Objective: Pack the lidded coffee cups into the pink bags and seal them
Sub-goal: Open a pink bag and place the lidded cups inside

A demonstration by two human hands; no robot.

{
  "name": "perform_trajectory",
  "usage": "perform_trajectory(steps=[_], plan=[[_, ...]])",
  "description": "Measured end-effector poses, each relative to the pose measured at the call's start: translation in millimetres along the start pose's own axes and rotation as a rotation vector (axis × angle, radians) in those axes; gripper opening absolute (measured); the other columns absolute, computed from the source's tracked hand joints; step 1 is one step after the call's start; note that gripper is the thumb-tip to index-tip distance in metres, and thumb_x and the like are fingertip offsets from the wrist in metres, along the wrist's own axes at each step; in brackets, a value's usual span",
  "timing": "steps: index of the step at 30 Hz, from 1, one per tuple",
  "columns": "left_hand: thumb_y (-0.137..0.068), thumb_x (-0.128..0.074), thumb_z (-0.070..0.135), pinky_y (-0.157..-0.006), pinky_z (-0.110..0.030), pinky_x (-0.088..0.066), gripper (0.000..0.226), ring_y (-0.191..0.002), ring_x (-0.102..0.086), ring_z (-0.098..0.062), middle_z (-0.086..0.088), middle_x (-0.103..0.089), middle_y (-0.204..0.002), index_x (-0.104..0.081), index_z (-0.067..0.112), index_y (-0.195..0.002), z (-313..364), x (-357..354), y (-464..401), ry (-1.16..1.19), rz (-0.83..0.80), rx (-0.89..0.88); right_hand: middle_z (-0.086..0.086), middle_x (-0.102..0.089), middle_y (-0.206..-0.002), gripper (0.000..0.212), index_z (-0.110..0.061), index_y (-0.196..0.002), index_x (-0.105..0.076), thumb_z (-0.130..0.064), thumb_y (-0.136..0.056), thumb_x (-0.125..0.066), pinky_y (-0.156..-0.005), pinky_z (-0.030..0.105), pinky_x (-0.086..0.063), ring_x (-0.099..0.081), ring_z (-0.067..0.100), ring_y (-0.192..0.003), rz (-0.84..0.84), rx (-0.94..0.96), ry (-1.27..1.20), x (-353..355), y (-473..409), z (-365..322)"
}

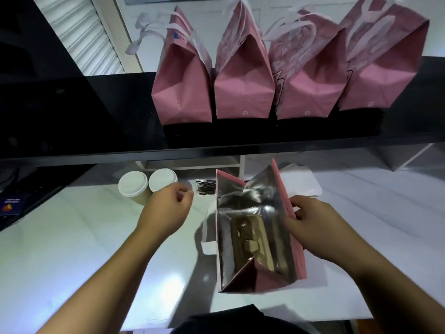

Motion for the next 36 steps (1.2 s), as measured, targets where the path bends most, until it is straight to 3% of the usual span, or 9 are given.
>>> perform_trajectory(steps=[5, 9, 13, 16, 23, 27, 29, 33, 36], plan=[[-0.097, -0.057, 0.035, -0.082, -0.04, -0.054, 0.044, -0.106, -0.065, -0.034, -0.008, -0.069, -0.124, -0.059, 0.016, -0.136, -51.6, -9.2, -44.3, -0.202, 0.009, 0.041, -0.01, -0.078, -0.078, 0.013, -0.034, -0.096, -0.067, -0.037, -0.095, -0.055, -0.06, 0.04, -0.065, -0.075, 0.011, -0.062, -0.067, -0.025, -0.09, -2.3, 3.2, -4.6], [-0.09, -0.068, 0.039, -0.094, -0.048, -0.048, 0.057, -0.118, -0.054, -0.039, -0.014, -0.057, -0.135, -0.054, 0.012, -0.138, -68.4, -11.6, -69.4, -0.302, 0.066, 0.007, -0.007, -0.078, -0.077, 0.014, -0.031, -0.097, -0.068, -0.033, -0.095, -0.055, -0.067, 0.046, -0.064, -0.075, 0.016, -0.063, -0.097, -0.042, -0.084, -5.0, 2.6, -6.7], [-0.084, -0.07, 0.055, -0.102, -0.048, -0.043, 0.074, -0.129, -0.046, -0.034, -0.009, -0.05, -0.141, -0.046, 0.017, -0.142, -77.9, -20.5, -89.9, -0.436, 0.026, 0.021, -0.011, -0.079, -0.08, 0.014, -0.033, -0.103, -0.068, -0.032, -0.096, -0.056, -0.057, 0.03, -0.059, -0.075, 0.011, -0.063, -0.107, -0.08, -0.126, -8.6, -0.4, -5.7], [-0.083, -0.067, 0.059, -0.108, -0.048, -0.039, 0.078, -0.135, -0.041, -0.033, -0.01, -0.047, -0.146, -0.042, 0.02, -0.146, -83.7, -26.2, -100.4, -0.48, 0.012, 0.034, -0.01, -0.079, -0.084, 0.015, -0.033, -0.105, -0.069, -0.034, -0.096, -0.057, -0.056, 0.027, -0.059, -0.076, 0.01, -0.064, -0.101, -0.115, -0.135, -10.0, -3.4, -3.7], [-0.075, -0.075, 0.051, -0.1, -0.046, -0.043, 0.074, -0.121, -0.051, -0.036, -0.014, -0.055, -0.131, -0.047, 0.014, -0.132, -88.1, -28.4, -110.4, -0.458, 0.002, 0.043, -0.014, -0.078, -0.08, 0.016, -0.033, -0.098, -0.072, -0.04, -0.094, -0.057, -0.062, 0.03, -0.061, -0.073, 0.004, -0.064, -0.062, -0.134, -0.07, -9.6, -8.7, -1.3], [-0.071, -0.078, 0.047, -0.097, -0.046, -0.046, 0.081, -0.117, -0.055, -0.037, -0.015, -0.054, -0.132, -0.046, 0.011, -0.136, -76.0, -21.1, -96.2, -0.428, -0.011, 0.04, -0.016, -0.077, -0.078, 0.015, -0.033, -0.096, -0.072, -0.039, -0.094, -0.057, -0.051, 0.019, -0.054, -0.072, 0.003, -0.063, -0.074, -0.112, -0.085, -10.4, -9.3, -2.5], [-0.07, -0.078, 0.054, -0.098, -0.047, -0.047, 0.09, -0.119, -0.055, -0.037, -0.014, -0.052, -0.136, -0.044, 0.014, -0.142, -64.6, -11.0, -80.9, -0.375, -0.011, 0.027, -0.016, -0.077, -0.08, 0.016, -0.033, -0.095, -0.072, -0.038, -0.095, -0.058, -0.056, 0.024, -0.059, -0.074, 0.006, -0.065, -0.087, -0.1, -0.107, -9.1, -9.1, -2.5], [-0.062, -0.063, 0.074, -0.1, -0.048, -0.046, 0.102, -0.128, -0.044, -0.032, -0.003, -0.041, -0.141, -0.039, 0.026, -0.148, -27.7, 26.2, -33.5, -0.175, 0.024, -0.018, -0.017, -0.074, -0.071, 0.021, -0.027, -0.086, -0.072, -0.038, -0.097, -0.057, -0.051, 0.02, -0.052, -0.072, 0.008, -0.06, -0.114, -0.075, -0.102, -6.2, -7.2, -2.6], [-0.061, -0.062, 0.073, -0.096, -0.036, -0.042, 0.094, -0.124, -0.04, -0.021, 0.011, -0.034, -0.133, -0.039, 0.035, -0.144, 15.5, 61.0, 5.8, -0.075, 0.111, -0.169, -0.017, -0.068, -0.059, 0.024, -0.023, -0.08, -0.07, -0.034, -0.097, -0.057, -0.046, 0.015, -0.046, -0.068, 0.008, -0.053, -0.131, -0.052, -0.09, -6.0, -6.1, -2.7]])
Point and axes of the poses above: each hand's wrist, its own y-axis away from the middle knuckle, its own x-axis out of the back of the hand, z = x × y, the point moved 7 cm from there along -y, towards the middle knuckle
